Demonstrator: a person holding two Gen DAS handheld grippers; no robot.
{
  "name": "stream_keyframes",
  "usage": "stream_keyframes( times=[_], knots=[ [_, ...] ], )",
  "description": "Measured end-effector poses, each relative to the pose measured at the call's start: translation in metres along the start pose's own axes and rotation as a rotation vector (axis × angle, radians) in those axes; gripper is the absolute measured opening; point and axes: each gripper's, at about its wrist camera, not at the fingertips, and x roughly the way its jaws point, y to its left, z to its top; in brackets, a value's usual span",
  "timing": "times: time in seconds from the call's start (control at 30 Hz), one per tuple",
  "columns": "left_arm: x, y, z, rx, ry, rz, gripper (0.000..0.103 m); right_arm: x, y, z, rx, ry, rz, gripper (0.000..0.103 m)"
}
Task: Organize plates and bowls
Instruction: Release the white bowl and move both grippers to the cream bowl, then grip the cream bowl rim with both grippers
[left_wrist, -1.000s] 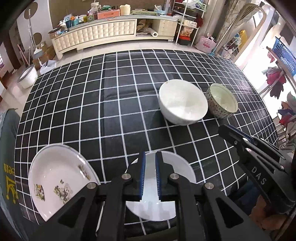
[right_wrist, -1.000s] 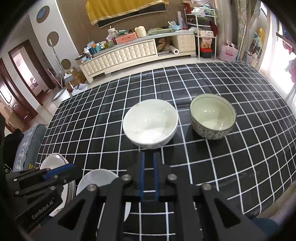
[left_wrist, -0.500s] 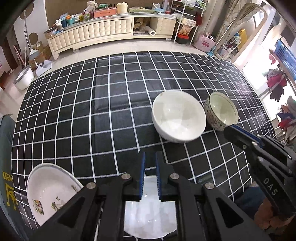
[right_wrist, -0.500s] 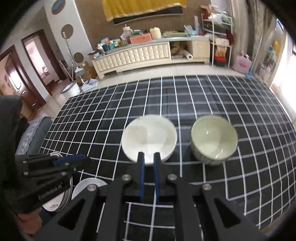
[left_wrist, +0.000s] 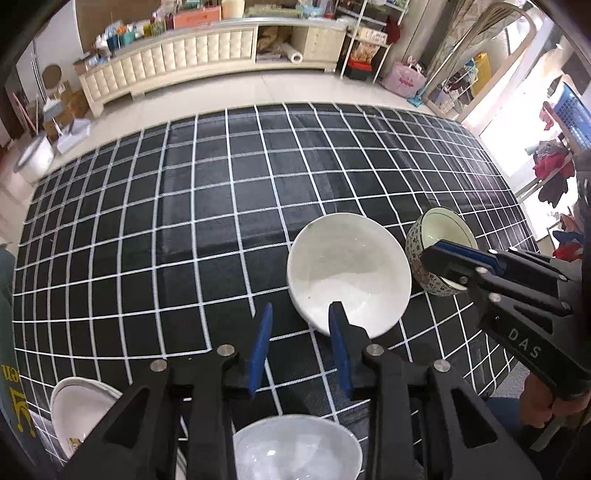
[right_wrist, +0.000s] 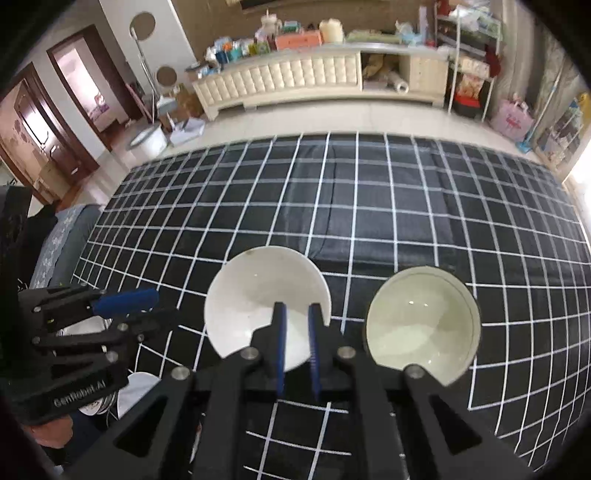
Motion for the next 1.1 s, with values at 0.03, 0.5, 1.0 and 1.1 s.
stream_keyframes(
  times=[0.03,0.5,1.0,1.1],
  knots=[
    [0.006,0.003,0.004,-0.017,0.020,-0.004,0.029,0.007,-0.002,0.005,0.003,0.032,0.011,0.036],
    [0.051,0.007,0.032,0.016,0.111,-0.025,0.027,0.060,-0.006,0.027,0.025,0.232,-0.082,0.036],
    [0.060,0.012,0.016,0.038,0.110,-0.015,0.010,0.065,-0.005,-0.030,0.188,0.140,-0.172,0.011],
    [0.061,0.009,0.019,0.061,0.109,-0.002,0.010,0.068,0.001,-0.039,0.206,0.111,-0.210,0.011]
  ],
)
